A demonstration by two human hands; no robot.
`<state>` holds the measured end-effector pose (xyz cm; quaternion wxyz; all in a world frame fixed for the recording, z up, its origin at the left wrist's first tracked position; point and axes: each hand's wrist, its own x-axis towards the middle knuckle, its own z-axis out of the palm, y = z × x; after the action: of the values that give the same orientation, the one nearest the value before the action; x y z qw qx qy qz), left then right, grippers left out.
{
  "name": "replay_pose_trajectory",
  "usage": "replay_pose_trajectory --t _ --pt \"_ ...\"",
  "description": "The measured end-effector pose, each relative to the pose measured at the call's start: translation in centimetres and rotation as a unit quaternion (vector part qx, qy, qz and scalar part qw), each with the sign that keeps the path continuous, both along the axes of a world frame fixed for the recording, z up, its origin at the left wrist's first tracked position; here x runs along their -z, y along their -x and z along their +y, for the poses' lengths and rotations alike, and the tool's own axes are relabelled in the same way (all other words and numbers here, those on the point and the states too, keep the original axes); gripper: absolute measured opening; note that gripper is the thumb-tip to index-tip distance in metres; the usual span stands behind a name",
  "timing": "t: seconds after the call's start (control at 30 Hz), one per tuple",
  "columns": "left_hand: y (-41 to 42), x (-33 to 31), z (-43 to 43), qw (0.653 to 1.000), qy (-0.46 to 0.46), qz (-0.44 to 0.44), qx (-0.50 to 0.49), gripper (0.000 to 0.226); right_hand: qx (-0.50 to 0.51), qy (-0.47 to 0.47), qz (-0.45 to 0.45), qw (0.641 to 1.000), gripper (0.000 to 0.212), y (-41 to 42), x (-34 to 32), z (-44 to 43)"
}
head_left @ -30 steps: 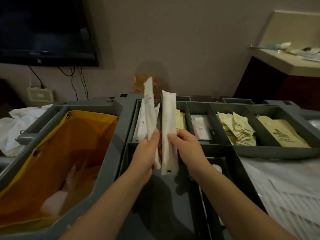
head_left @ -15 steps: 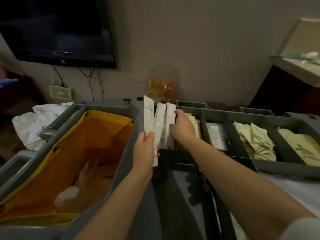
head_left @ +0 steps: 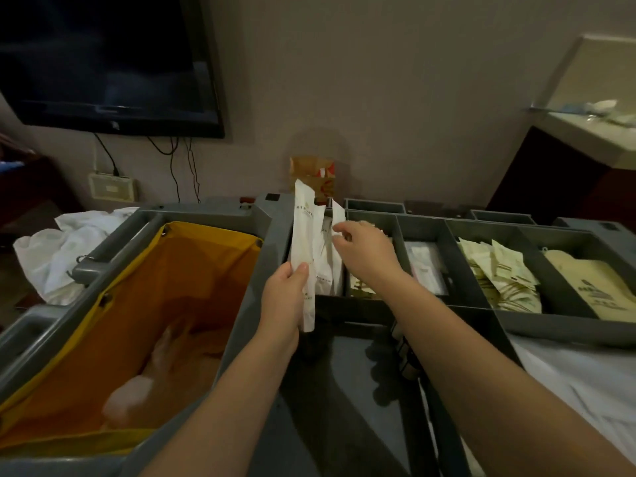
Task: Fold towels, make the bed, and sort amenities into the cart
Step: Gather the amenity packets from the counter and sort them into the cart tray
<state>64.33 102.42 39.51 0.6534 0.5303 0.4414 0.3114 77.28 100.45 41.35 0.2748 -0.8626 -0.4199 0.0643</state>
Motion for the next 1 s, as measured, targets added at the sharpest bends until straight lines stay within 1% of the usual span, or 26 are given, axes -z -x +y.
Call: replay_pose_trajectory --t 0.03,0.1,0.13,0.2,0.3,0.33,0.37,0.47,0.57,0.63,0.73,0.83,0.9,0.93,1.0 --pt "0.0 -0.1 -0.1 1.0 0.002 -0.004 0.007 0.027 -0.006 -0.046 0.062 0.997 0.033 0.6 -0.6 -0.8" --pt "-0.1 -0.2 -0.4 0.999 -0.011 -0.009 0.034 0.02 -0.031 -0.08 0.156 0.984 0.034 2.1 -1.0 -2.5" --pt "-0.1 -0.2 -0.7 0.999 -0.023 -0.013 0.047 0.018 -0.043 -0.082 0.18 0.979 0.035 2.8 -0.8 -3.2" --pt "-0.1 -0.2 -1.1 0.996 -0.05 -0.014 0.068 0.021 -0.05 -0.101 0.223 0.968 0.033 3.8 -0.1 -4.1" --pt "-0.3 0.3 -1.4 0.993 -0.085 0.002 0.084 0.032 -0.024 -0.171 0.328 0.929 0.019 4.3 1.0 -4.8" --pt "-0.4 0.4 -1.5 0.992 -0.09 0.008 0.086 0.033 -0.014 -0.19 0.352 0.916 0.013 4.3 1.1 -4.9" --pt "-0.5 0.5 -1.5 0.992 -0.091 0.015 0.086 0.034 -0.007 -0.2 0.357 0.912 0.009 4.3 1.2 -5.0" --pt "-0.5 0.5 -1.3 0.993 -0.092 0.025 0.065 0.029 0.02 -0.192 0.332 0.923 0.01 3.7 1.3 -4.4" --pt "-0.3 0.4 -0.7 0.997 -0.072 -0.001 0.022 0.022 0.042 -0.178 0.347 0.92 0.006 2.3 0.7 -3.1" --pt "-0.2 0.5 -0.3 0.997 -0.074 -0.007 -0.001 0.017 0.045 -0.154 0.323 0.933 0.01 1.2 0.6 -1.8" --pt "0.0 0.8 0.1 0.996 -0.083 -0.013 -0.015 0.018 0.067 -0.109 0.256 0.958 0.016 -0.4 1.0 0.7" --pt "0.2 0.8 0.4 0.996 -0.087 -0.018 -0.026 0.021 0.086 -0.079 0.198 0.973 0.037 -1.4 1.8 2.6" --pt "0.3 0.8 0.5 0.995 -0.091 -0.021 -0.037 0.021 0.083 -0.055 0.12 0.988 0.048 -1.5 2.5 2.8" --pt "0.3 0.8 0.5 0.995 -0.092 -0.022 -0.041 0.021 0.067 -0.036 0.076 0.994 0.047 -1.3 3.0 2.6" --pt "0.3 0.7 0.6 0.994 -0.094 -0.021 -0.045 0.021 0.024 0.018 0.012 0.999 0.036 -0.6 3.9 2.1"
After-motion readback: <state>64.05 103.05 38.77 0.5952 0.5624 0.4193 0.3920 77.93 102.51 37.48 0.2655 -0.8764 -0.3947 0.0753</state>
